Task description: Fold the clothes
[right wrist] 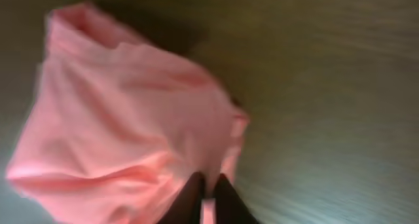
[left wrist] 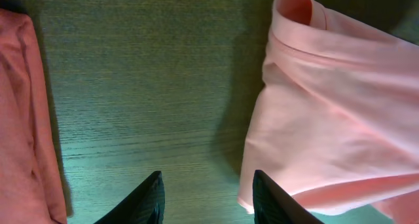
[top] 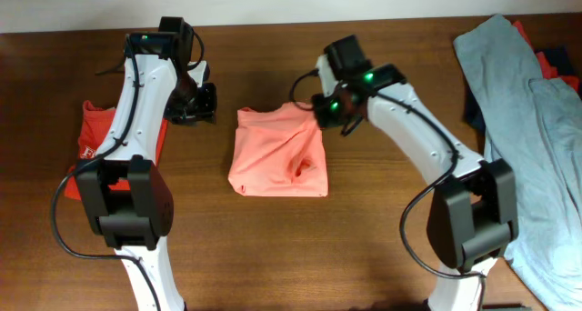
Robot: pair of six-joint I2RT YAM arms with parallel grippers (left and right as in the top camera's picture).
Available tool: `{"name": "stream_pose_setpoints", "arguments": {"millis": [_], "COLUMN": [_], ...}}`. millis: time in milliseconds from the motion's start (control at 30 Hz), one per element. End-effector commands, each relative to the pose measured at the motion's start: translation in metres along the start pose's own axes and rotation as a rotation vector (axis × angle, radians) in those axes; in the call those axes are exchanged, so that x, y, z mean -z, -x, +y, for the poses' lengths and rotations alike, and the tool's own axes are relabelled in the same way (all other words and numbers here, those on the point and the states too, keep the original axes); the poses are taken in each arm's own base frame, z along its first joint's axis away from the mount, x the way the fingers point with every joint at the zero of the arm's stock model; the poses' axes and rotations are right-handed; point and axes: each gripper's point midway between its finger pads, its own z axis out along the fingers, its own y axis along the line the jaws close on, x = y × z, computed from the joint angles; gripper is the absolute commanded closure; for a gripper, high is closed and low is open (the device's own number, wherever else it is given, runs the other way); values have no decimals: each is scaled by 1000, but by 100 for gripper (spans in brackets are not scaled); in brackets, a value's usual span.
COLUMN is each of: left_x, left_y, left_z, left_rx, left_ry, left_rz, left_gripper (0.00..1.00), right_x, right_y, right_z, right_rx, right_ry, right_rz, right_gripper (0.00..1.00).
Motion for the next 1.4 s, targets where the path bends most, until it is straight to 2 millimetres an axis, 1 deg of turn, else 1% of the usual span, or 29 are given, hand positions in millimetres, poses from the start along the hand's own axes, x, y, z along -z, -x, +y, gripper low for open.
{"name": "stream_pose_setpoints", "arguments": {"millis": [0, 33, 67, 133, 167, 200, 267, 333, 433, 500, 600, 667, 767, 867, 933, 1100, 1233, 1367], "left_x": [22, 22, 22, 22, 22, 22, 22, 22, 22, 22, 22, 22, 22, 22, 22, 22, 22, 22], "left_y": [4, 4, 4, 4, 4, 4, 4, 4, 3, 3, 3, 3, 3, 3, 4, 4, 4, 4], "left_z": [-1, -1, -1, -1, -1, -1, -1, -1, -1, -1, -1, 0, -1, -1, -1, -1, -1, -1], "left_rx": [5, 5, 5, 5, 5, 5, 5, 5, 5, 5, 5, 5, 5, 5, 5, 5, 5, 5], "left_ry": [1, 1, 1, 1, 1, 1, 1, 1, 2, 2, 2, 2, 2, 2, 1, 1, 1, 1], "left_rz": [-59, -59, -59, -59, -59, -59, -59, -58, -57, -55, -56, -56, -56, -56, -58, -59, -59, -58], "left_gripper": [56, 57, 56, 57, 57, 57, 57, 56, 56, 56, 56, 56, 55, 55, 55, 55, 55, 55], "right_x": [2, 2, 2, 4, 5, 5, 7, 10, 12, 11, 10, 9, 7, 3, 1, -1, -3, -9], "right_y": [-1, -5, -9, -20, -26, -31, -41, -56, -78, -90, -102, -109, -114, -114, -115, -123, -124, -126], "right_z": [-37, -44, -49, -55, -53, -46, -21, -1, 15, 17, 19, 31, 43, 53, 63, 83, 90, 88], "right_rx": [-55, -70, -84, -104, -104, -87, -26, 14, 112, 165, 267, 358, 457, 525, 573, 673, 690, 691], "right_ry": [-75, -81, -85, -91, -82, -40, 97, 178, 187, 132, 45, 51, 22, -30, -31, -24, -19, -20], "right_rz": [6, 20, 39, 82, 106, 131, 177, 233, 315, 359, 399, 419, 426, 410, 396, 398, 389, 383], "right_gripper": [63, 58, 56, 55, 56, 56, 56, 56, 56, 56, 56, 56, 54, 53, 51, 48, 46, 45]}}
